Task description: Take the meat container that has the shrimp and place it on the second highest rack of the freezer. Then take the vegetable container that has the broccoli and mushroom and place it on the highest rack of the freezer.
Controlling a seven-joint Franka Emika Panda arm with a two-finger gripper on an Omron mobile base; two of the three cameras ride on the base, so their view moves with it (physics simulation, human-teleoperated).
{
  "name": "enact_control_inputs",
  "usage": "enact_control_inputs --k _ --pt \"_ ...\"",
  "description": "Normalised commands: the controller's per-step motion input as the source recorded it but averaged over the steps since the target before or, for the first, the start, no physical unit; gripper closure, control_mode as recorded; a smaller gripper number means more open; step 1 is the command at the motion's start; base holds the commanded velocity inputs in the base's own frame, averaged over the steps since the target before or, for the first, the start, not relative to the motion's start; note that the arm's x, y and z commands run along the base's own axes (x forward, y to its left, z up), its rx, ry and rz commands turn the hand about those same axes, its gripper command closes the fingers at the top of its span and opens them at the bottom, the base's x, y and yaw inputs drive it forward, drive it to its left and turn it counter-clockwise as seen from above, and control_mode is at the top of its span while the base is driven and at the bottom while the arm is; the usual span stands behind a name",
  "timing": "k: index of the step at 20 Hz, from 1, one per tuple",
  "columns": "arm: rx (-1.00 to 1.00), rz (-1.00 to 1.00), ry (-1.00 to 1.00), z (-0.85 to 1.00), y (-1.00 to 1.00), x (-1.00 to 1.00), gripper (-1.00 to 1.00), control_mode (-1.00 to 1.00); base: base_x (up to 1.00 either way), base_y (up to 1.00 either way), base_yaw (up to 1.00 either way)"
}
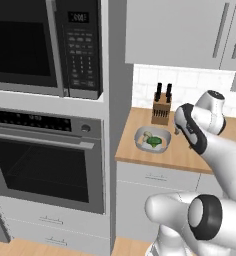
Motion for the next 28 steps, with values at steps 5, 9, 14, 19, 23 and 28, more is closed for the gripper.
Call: enact_control_inputs --k 5,9,14,19,23,28 --pt "-0.01 0.13 0.0 -0.26 -0.08 0.38 -1.0 -1.0 0.0 0.0 0.0" --pt "0.0 0.06 0.0 -0.1 -0.24 0.23 -1.0 -1.0 0.0 0.0 0.0" --pt "0.0 0.02 0.0 -0.1 -0.1 0.31 -1.0 -1.0 0.0 0.0 0.0" --pt "0.0 0.0 0.0 -0.32 0.0 0.47 -1.0 -1.0 0.0 0.0 0.0" --pt "0.0 0.0 0.0 -0.26 0.0 0.33 -1.0 -1.0 0.0 0.0 0.0" --pt "0.0 0.0 0.0 -0.23 0.0 0.26 -1.0 -1.0 0.0 0.0 0.0"
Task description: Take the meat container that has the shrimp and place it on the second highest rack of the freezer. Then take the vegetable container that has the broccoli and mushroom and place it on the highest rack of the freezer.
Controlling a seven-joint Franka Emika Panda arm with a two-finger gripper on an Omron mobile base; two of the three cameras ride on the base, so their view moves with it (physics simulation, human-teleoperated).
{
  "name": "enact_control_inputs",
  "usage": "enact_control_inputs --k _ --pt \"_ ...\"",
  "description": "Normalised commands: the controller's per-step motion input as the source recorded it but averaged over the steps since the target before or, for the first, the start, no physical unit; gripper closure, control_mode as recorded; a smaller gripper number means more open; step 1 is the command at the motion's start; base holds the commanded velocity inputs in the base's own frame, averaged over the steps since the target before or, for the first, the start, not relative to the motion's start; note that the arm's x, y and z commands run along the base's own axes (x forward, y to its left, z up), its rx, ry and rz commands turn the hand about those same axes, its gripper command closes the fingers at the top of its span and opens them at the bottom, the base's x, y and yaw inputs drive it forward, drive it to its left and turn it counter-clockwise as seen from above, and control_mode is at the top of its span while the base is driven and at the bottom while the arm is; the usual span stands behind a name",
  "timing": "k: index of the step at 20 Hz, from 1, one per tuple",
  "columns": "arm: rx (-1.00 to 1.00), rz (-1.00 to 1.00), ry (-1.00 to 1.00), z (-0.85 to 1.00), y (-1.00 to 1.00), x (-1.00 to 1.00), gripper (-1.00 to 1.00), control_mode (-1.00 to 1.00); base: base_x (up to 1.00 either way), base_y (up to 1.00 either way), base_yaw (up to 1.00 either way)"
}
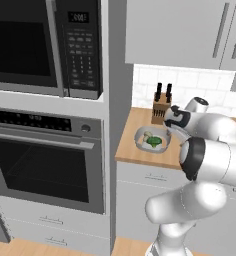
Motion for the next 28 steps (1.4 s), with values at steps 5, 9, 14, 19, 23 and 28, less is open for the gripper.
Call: enact_control_inputs --k 5,9,14,19,23,28 --pt "0.0 0.01 0.0 -0.24 -0.01 0.22 -1.0 -1.0 0.0 0.0 0.0" --pt "0.0 0.0 0.0 -0.19 -0.03 0.03 -1.0 -1.0 0.0 0.0 0.0" --pt "0.0 0.02 0.0 -0.28 -0.09 0.18 -1.0 -1.0 0.0 0.0 0.0" --pt "0.0 0.03 0.0 -0.21 -0.18 0.22 -1.0 -1.0 0.0 0.0 0.0" --pt "0.0 0.03 0.0 -0.2 -0.18 0.2 -1.0 -1.0 0.0 0.0 0.0" --pt "0.0 0.05 0.0 -0.32 -0.01 0.34 1.0 -1.0 0.0 0.0 0.0"
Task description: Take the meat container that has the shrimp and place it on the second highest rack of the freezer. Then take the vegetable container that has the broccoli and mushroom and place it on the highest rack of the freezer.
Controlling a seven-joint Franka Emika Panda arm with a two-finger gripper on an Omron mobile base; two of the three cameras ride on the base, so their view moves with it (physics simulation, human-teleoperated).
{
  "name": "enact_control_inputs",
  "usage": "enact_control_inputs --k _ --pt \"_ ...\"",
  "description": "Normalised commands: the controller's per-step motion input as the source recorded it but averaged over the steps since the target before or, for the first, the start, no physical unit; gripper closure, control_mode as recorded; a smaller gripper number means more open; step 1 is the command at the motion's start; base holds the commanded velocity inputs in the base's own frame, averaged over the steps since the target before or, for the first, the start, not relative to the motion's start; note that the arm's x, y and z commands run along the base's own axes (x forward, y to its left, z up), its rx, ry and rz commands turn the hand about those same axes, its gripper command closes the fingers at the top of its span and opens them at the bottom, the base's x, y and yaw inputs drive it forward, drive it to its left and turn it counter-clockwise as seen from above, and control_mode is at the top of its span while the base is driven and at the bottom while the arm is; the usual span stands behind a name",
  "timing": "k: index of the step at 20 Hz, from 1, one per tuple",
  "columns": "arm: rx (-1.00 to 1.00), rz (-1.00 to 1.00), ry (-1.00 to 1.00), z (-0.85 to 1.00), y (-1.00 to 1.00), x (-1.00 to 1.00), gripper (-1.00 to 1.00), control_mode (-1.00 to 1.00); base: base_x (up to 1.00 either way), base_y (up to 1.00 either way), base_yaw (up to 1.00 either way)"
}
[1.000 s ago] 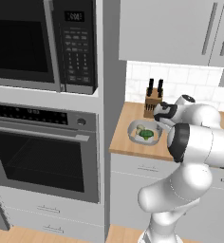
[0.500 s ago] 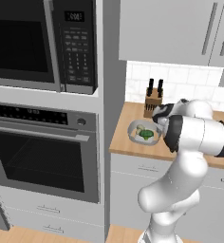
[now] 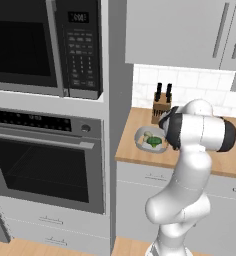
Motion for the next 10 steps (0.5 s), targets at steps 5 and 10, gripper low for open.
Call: enact_control_inputs --k 5,10 --pt "0.0 0.05 0.0 -0.27 0.0 0.17 1.0 -1.0 0.0 0.0 0.0" --pt "0.0 0.05 0.0 -0.02 0.0 0.08 1.0 -1.0 0.0 0.0 0.0"
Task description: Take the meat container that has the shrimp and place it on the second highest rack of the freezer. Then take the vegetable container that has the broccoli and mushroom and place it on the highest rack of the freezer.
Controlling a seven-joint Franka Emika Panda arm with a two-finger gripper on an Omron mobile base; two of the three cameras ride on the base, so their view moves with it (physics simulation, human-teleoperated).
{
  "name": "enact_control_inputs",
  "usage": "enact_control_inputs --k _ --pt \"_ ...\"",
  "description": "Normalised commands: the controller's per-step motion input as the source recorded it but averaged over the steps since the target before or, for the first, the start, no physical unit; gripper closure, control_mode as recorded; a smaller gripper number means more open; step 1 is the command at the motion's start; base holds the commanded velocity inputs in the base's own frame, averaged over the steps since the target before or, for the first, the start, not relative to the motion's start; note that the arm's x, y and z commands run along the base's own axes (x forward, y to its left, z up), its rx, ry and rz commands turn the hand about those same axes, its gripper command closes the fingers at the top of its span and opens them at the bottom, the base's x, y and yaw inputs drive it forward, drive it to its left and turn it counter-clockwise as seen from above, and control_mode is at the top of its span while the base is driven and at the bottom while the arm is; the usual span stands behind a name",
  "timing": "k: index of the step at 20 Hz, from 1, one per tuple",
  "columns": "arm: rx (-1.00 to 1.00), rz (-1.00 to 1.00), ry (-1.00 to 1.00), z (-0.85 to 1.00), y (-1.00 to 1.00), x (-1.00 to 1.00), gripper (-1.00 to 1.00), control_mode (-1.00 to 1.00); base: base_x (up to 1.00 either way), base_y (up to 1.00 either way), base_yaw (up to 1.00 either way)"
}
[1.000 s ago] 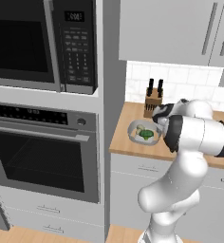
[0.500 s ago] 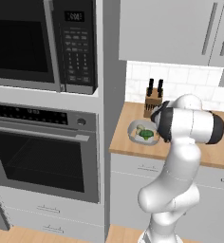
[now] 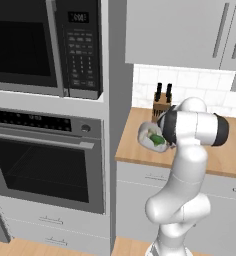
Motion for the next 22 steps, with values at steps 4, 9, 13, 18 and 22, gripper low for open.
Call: enact_control_inputs --k 4,9,13,18,22 --pt "0.0 0.02 0.0 0.11 -0.04 0.32 1.0 -1.0 0.0 0.0 0.0" --pt "0.0 0.0 0.0 0.5 -0.01 0.08 1.0 -1.0 0.0 0.0 0.0" --pt "0.0 0.0 0.0 0.78 0.0 -0.04 1.0 -1.0 0.0 0.0 0.0" --pt "0.0 0.01 -0.03 0.99 0.01 -0.34 1.0 -1.0 0.0 0.0 0.0" --pt "0.02 0.0 -0.11 0.76 0.01 -0.89 1.0 -1.0 0.0 0.0 0.0"
